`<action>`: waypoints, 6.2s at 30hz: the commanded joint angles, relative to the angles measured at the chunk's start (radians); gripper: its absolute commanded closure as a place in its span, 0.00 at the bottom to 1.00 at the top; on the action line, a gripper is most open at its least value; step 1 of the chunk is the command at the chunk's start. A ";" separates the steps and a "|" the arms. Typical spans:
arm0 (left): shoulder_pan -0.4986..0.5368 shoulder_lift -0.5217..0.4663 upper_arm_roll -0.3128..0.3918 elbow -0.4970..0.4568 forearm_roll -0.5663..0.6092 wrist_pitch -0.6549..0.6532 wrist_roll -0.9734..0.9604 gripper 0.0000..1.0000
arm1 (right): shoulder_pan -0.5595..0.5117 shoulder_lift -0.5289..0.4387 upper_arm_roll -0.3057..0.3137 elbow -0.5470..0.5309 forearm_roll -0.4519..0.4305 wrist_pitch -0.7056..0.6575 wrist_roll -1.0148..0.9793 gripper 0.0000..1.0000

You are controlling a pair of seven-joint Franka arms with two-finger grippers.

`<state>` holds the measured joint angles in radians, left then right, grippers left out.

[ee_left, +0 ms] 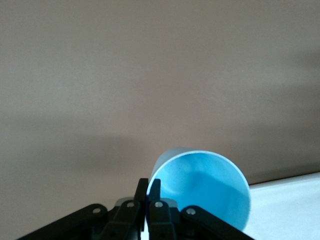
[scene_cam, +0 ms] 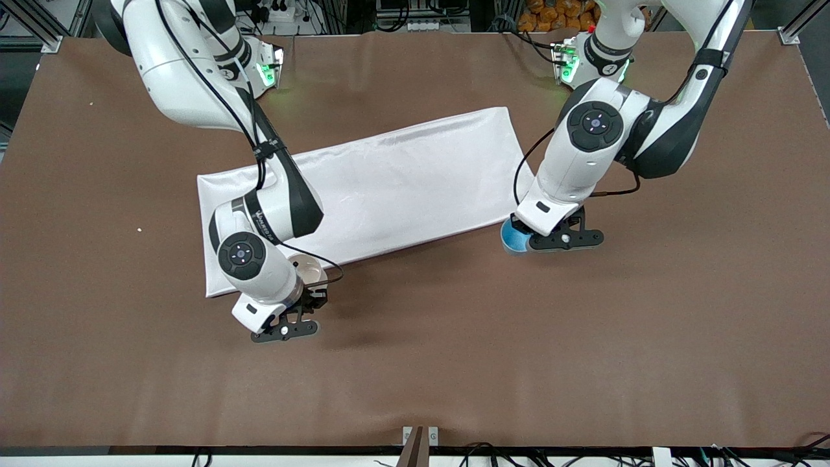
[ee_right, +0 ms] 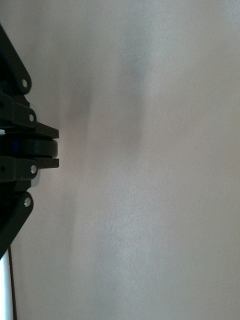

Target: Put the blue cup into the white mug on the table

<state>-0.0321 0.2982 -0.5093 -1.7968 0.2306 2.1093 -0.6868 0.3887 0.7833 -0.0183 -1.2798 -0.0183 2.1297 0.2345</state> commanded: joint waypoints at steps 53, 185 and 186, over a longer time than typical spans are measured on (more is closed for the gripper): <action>0.000 0.001 -0.006 0.025 -0.040 -0.014 0.023 1.00 | 0.018 0.120 0.003 0.180 -0.020 0.012 0.124 0.00; -0.724 0.674 0.396 0.675 -0.089 0.618 -0.500 1.00 | -0.157 -0.194 0.003 -0.090 0.000 0.018 -0.013 0.00; -0.724 0.680 0.399 0.678 -0.089 0.627 -0.500 1.00 | -0.162 -0.199 0.003 -0.090 0.000 0.012 -0.027 0.00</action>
<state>-0.7337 0.9308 -0.1372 -1.1734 0.1527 2.7114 -1.1737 0.2719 0.6182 -0.0419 -1.3584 -0.0206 2.1790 0.2909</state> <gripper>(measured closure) 0.960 0.000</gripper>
